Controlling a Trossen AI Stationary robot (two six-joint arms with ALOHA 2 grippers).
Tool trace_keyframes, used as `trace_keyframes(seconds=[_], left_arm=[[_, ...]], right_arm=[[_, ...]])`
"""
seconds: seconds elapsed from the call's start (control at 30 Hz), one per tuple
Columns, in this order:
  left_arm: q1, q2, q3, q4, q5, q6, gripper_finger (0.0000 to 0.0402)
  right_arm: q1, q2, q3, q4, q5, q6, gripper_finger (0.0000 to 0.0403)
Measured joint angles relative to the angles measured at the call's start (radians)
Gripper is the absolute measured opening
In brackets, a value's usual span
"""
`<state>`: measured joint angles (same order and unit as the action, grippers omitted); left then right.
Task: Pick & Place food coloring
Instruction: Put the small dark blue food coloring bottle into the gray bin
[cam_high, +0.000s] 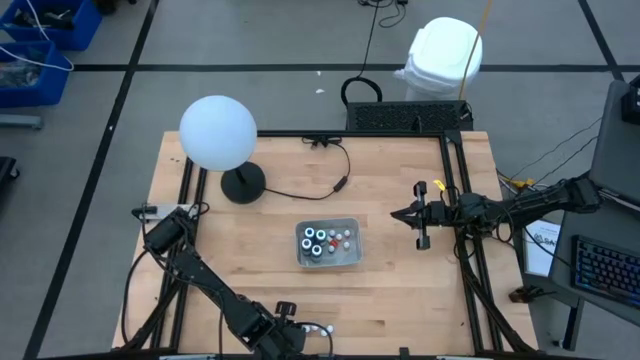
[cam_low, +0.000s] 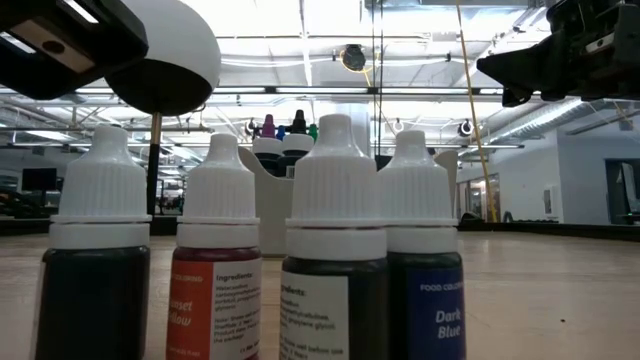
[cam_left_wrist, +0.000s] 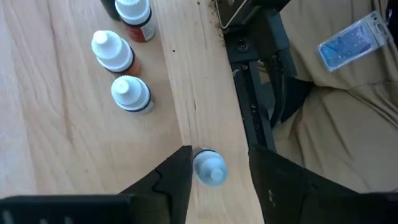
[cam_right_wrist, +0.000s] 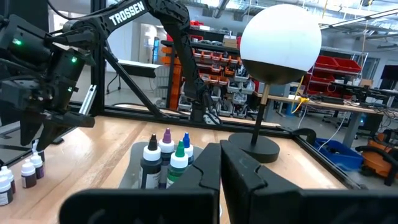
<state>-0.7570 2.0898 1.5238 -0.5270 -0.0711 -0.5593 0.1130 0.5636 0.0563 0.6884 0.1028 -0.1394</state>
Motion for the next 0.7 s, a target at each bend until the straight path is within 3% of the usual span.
trace_keyframes(seconds=[0.57, 0.7], left_arm=[[0.005, -0.002, 0.000, -0.037, 0.000, 0.006, 0.0052], [0.005, -0.002, 0.001, -0.041, 0.001, 0.036, 0.0050]], right_arm=[[0.000, 0.000, 0.000, 0.000, 0.000, 0.000, 0.0000], [0.000, 0.000, 0.000, 0.000, 0.000, 0.000, 0.0000]])
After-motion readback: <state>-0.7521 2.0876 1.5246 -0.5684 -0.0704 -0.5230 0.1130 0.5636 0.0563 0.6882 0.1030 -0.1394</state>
